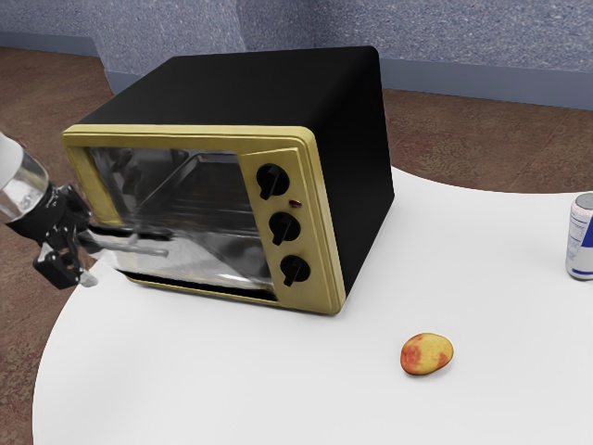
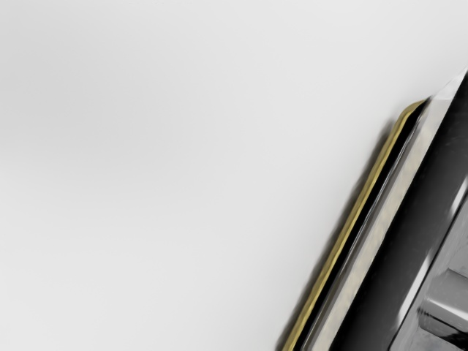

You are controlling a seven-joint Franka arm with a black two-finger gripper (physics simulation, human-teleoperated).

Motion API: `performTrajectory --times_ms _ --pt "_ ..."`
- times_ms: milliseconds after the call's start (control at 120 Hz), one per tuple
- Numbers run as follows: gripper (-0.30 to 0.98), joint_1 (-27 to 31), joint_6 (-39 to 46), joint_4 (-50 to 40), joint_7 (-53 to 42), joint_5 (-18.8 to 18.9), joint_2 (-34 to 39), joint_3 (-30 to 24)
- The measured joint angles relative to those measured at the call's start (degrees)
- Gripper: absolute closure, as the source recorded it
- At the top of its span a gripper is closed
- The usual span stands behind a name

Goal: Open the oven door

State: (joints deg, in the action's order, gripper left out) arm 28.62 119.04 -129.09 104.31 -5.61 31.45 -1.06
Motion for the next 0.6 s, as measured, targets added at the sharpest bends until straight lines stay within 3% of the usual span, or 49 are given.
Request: performTrajectory --times_ms 150,200,233,300,350,467,600 --pt "0.03 0.01 2.37 -13.22 0.67 0.32 15.83 6.56" --pt "0.03 -1.0 2.32 -13.07 0.92 0.43 17.06 7.21" --pt "0.02 -3.71 0.46 -6.95 1.39 0.45 13.92 6.68" --pt "0.02 -10.15 -9.63 21.8 3.41 0.39 -2.34 0.95" --pt "0.01 -17.93 -16.18 31.99 5.18 0.34 -10.42 -0.15" --pt "0.0 -28.68 -25.49 36.88 8.78 -0.02 -19.9 1.12" --pt "0.0 -30.51 -30.57 35.77 12.15 0.18 -21.23 1.1"
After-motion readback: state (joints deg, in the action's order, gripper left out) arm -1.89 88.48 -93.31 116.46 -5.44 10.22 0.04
